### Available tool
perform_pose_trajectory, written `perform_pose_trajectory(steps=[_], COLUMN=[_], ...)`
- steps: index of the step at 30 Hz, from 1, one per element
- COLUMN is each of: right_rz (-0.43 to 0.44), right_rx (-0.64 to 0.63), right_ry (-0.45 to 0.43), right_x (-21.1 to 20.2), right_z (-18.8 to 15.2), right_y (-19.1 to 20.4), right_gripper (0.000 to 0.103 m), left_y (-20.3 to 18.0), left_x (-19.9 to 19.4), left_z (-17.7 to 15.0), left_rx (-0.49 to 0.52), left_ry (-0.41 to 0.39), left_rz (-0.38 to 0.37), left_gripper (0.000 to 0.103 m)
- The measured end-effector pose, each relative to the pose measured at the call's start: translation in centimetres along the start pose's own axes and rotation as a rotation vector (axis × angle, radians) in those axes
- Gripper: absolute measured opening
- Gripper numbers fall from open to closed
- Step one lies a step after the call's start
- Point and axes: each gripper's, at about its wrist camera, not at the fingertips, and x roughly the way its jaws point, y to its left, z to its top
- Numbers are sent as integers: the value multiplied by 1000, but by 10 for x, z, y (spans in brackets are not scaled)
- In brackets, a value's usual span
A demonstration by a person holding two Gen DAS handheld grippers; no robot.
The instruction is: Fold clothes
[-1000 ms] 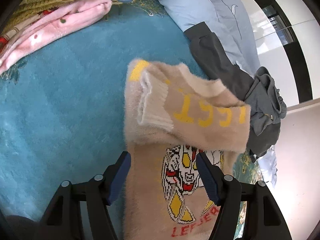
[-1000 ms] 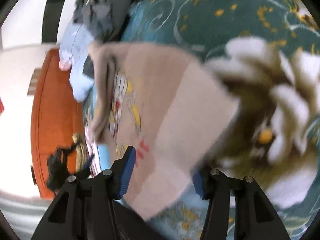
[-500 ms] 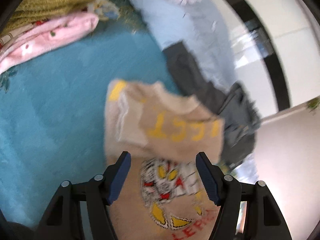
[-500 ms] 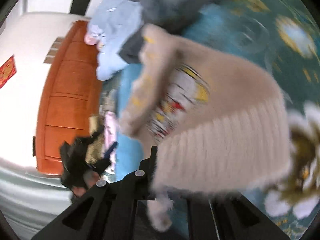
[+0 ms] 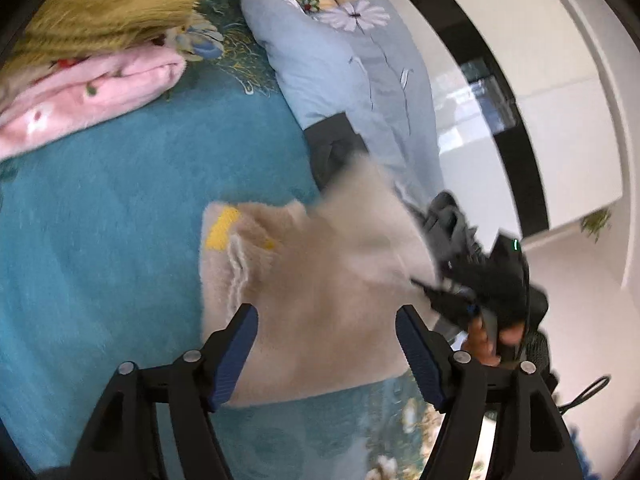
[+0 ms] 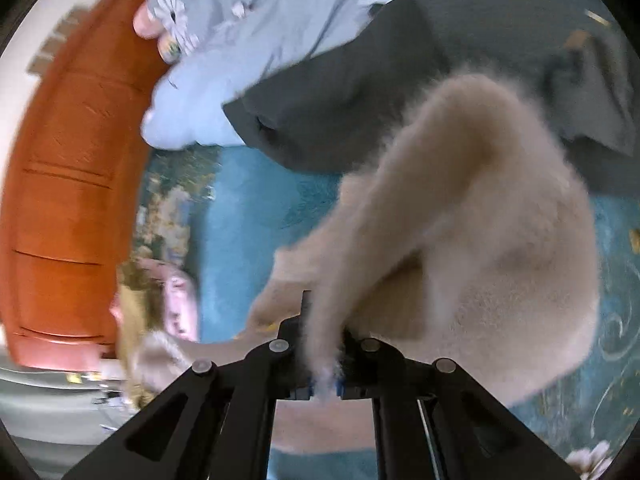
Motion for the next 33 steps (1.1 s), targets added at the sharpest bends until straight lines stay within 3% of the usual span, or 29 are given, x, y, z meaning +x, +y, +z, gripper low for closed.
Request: perform_pose_trajectory(steps=[4, 6, 11, 13, 15, 20, 23, 25, 27, 29, 30, 33], right_rz=[-32, 16, 163, 96, -3, -62, -98, -121, -147, -218, -204, -114], right_rx=[-94, -154, -268, -316, -357, -273, -224, -190, -161, -198, -197, -176], right_ry=[33, 41, -93, -183, -269, -240, -222, -210, -200, -212, -210, -224], right_x=[24, 19, -37, -59, -76, -51, -35, -25, -16, -19, -21, -35], right_z=[9, 6, -5, -10, -16, -9, -5, -3, 0, -3, -4, -4], right_y=[16, 20, 14, -1, -20, -47, -62, -73, -82, -71, -69, -66], right_gripper=[16, 37, 42, 45, 56, 56, 56, 56, 55, 28, 20, 12], left_y=[0, 1, 1, 2, 4, -2, -3, 1, 10, 15, 17, 27], left_x=[25, 36, 52, 54, 54, 59, 66, 64, 56, 47, 40, 21], left_z=[11, 18, 30, 31, 33, 34, 33, 34, 37, 38, 38, 35], left_rx=[37, 56, 117, 121, 115, 162, 176, 160, 109, 63, 45, -31], left_ry=[35, 35, 23, 10, 1, 1, 29, 25, 6, -14, -33, -99], left_rz=[108, 126, 126, 112, 100, 110, 137, 140, 96, 21, -19, -39], left_gripper=[76, 76, 74, 72, 69, 60, 40, 18, 15, 14, 14, 14])
